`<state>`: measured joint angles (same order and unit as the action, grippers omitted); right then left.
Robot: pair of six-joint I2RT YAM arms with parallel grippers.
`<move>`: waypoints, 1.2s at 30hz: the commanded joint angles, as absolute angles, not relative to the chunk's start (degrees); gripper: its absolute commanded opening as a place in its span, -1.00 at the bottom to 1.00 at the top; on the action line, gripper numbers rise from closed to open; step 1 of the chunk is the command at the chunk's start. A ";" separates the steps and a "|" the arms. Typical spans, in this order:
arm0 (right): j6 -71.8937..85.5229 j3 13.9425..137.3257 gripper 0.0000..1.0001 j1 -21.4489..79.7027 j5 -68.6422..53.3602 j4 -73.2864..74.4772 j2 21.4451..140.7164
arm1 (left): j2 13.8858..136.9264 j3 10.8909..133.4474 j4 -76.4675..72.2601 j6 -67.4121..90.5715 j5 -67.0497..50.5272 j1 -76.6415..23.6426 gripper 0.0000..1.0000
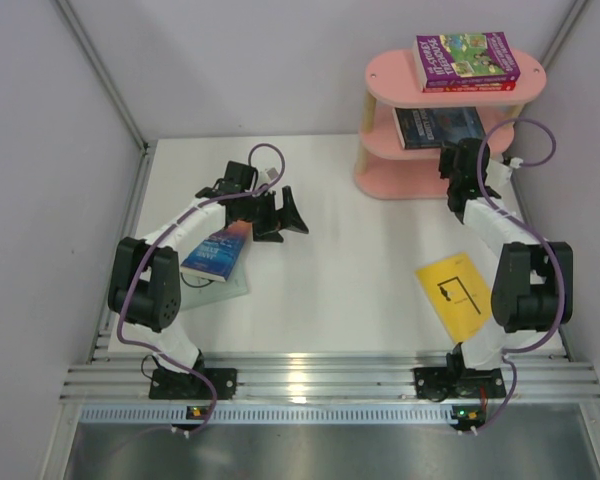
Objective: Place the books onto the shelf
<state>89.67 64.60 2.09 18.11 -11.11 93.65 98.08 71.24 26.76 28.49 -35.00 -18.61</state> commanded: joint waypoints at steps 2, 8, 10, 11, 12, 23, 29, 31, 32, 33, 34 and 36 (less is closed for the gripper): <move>88.60 68.03 -1.00 2.20 19.07 -15.03 93.43 | 95.80 72.95 26.98 27.16 -34.98 -18.90 0.97; 86.75 68.73 -0.78 1.93 17.41 -13.81 93.78 | 95.45 72.95 26.98 27.33 -34.80 -18.90 0.97; 86.49 69.17 -0.66 2.02 16.79 -13.54 93.95 | 95.36 72.95 26.98 27.42 -34.81 -18.90 0.97; 86.66 69.17 -0.63 2.02 16.18 -13.45 93.96 | 95.27 73.04 26.98 27.42 -34.72 -18.90 0.97; 86.49 69.17 -0.60 2.02 15.91 -13.36 93.96 | 95.27 72.95 27.07 27.42 -34.80 -18.90 0.97; 82.71 71.63 -0.19 1.41 16.26 -3.61 90.09 | 94.31 73.65 26.98 28.47 -34.63 -18.90 0.97; 81.47 71.37 -0.22 0.44 15.39 -0.18 87.90 | 93.96 74.35 26.98 28.83 -34.54 -18.81 0.97; 81.39 71.28 -0.22 -1.47 13.98 3.76 87.37 | 93.96 74.88 27.07 28.92 -34.54 -18.90 0.97; 81.30 71.28 -0.20 -2.45 11.80 4.65 86.58 | 93.96 75.40 27.24 29.18 -34.45 -18.81 0.97; 80.52 70.93 -0.17 -2.98 10.82 5.53 85.88 | 93.69 75.58 27.25 29.35 -34.28 -18.90 0.97; 78.42 70.67 -0.14 -3.42 9.94 6.32 85.26 | 93.08 75.85 26.90 29.62 -33.93 -18.90 0.97; 74.64 69.53 -0.09 -4.82 7.92 9.13 82.28 | 92.38 76.02 26.46 30.50 -33.84 -18.90 0.97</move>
<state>80.12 68.71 -2.83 11.29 5.10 87.99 96.25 73.34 27.51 29.45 -34.48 -18.61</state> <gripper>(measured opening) 0.450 0.983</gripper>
